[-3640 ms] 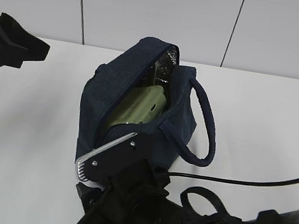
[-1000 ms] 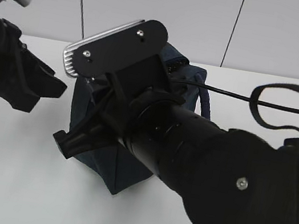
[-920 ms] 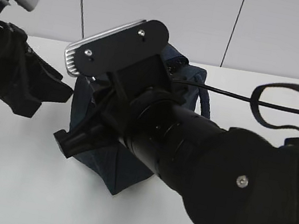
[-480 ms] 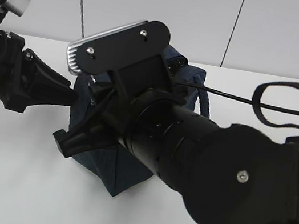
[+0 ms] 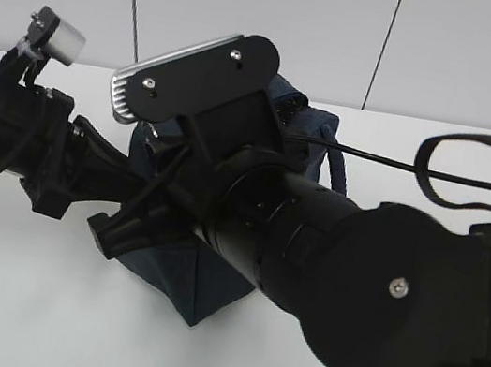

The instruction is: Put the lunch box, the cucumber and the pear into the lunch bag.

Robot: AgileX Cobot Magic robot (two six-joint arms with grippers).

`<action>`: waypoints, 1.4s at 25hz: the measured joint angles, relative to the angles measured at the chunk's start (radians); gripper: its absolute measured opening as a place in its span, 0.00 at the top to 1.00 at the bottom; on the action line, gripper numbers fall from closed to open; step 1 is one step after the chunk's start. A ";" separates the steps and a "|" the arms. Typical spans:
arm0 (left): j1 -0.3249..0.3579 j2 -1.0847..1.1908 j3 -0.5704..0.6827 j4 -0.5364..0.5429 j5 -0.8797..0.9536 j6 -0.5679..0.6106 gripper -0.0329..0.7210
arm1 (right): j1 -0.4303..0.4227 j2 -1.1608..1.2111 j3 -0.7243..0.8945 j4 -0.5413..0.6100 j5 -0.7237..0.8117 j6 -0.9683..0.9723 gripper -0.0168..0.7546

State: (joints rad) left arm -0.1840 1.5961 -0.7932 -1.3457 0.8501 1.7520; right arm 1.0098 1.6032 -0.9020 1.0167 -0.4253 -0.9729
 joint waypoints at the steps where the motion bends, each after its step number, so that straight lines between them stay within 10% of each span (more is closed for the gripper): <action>1: -0.006 0.002 0.000 0.000 -0.001 0.001 0.88 | 0.000 0.000 0.000 0.002 0.000 0.000 0.98; 13: -0.012 0.005 -0.005 0.011 -0.023 -0.022 0.94 | -0.025 0.000 -0.053 0.145 -0.054 -0.162 0.98; 35: -0.017 0.005 0.045 0.022 -0.063 -0.036 0.95 | -0.565 0.003 -0.222 0.632 0.545 -0.183 0.98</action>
State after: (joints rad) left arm -0.2007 1.6012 -0.7480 -1.3241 0.7875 1.7156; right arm 0.4444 1.6067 -1.1243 1.6490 0.1201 -1.1562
